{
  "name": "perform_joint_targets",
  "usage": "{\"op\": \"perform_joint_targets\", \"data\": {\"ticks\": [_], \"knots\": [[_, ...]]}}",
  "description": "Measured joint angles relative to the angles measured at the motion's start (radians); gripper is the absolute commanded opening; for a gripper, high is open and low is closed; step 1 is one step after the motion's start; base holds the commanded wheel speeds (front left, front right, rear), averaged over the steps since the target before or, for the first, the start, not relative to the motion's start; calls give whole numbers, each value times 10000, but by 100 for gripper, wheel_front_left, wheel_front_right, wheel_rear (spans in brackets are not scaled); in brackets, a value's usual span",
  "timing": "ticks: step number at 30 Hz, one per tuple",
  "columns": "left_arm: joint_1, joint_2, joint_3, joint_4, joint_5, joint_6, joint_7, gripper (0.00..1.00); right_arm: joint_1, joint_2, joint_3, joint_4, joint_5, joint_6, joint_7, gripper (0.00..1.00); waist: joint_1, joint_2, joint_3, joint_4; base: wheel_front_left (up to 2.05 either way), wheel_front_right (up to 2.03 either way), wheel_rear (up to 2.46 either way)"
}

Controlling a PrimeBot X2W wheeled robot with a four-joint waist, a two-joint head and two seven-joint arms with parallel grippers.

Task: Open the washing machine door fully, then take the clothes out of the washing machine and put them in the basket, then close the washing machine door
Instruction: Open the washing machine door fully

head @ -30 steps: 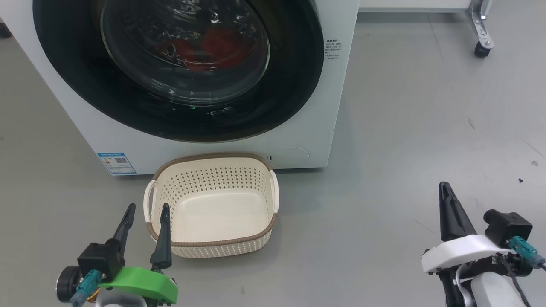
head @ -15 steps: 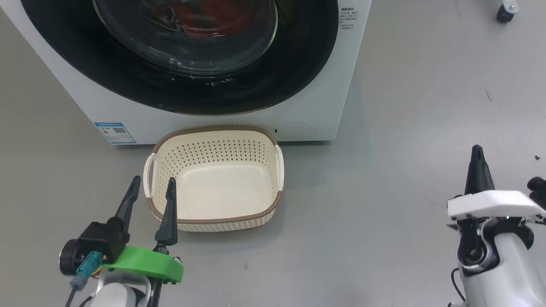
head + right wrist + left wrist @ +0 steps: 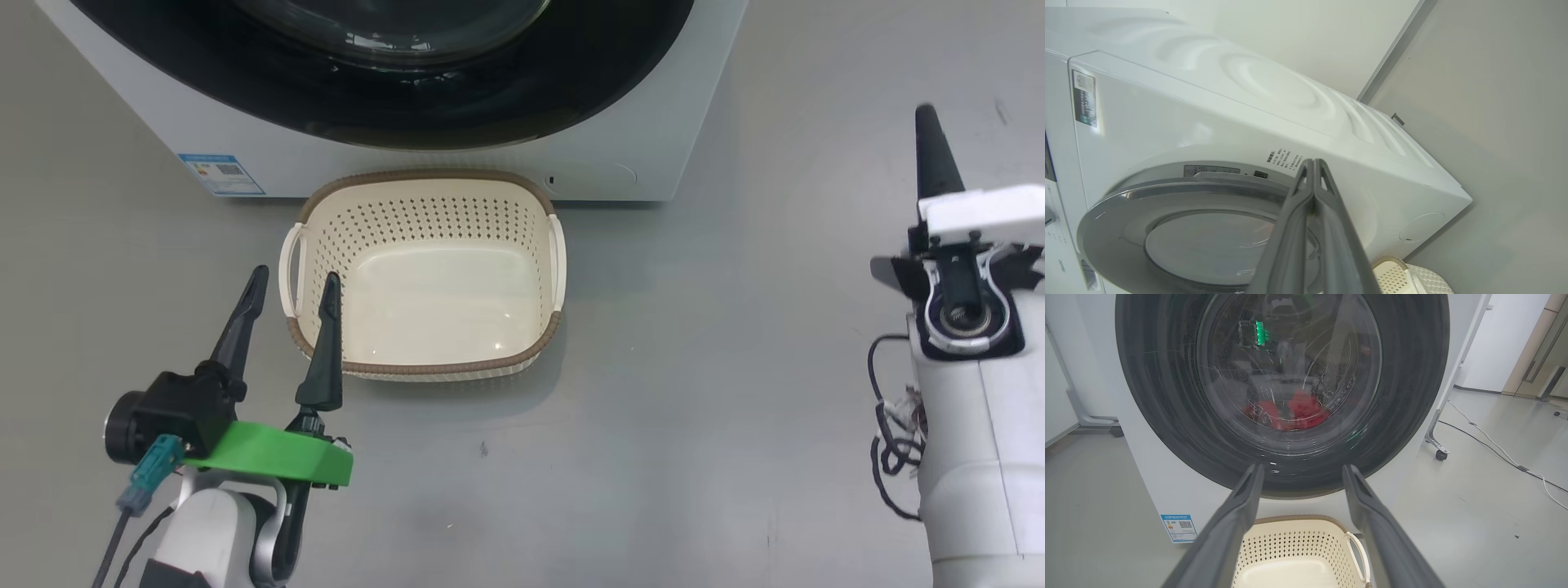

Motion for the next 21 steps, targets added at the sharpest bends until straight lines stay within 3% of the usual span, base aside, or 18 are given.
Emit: {"op": "perform_joint_targets", "data": {"ticks": [15,21], "knots": [[-826,-84,-40,-374,0,-130,-2,100,-3518,-263,150,236,1267,-59,2215,0,0,0,1377,609,0,0,0],[-1167,-148,-282,-383,0,-213,-2,100,-4533,-550,328,631,1275,-316,2907,0,1,0,1824,975,0,0,0]]}}
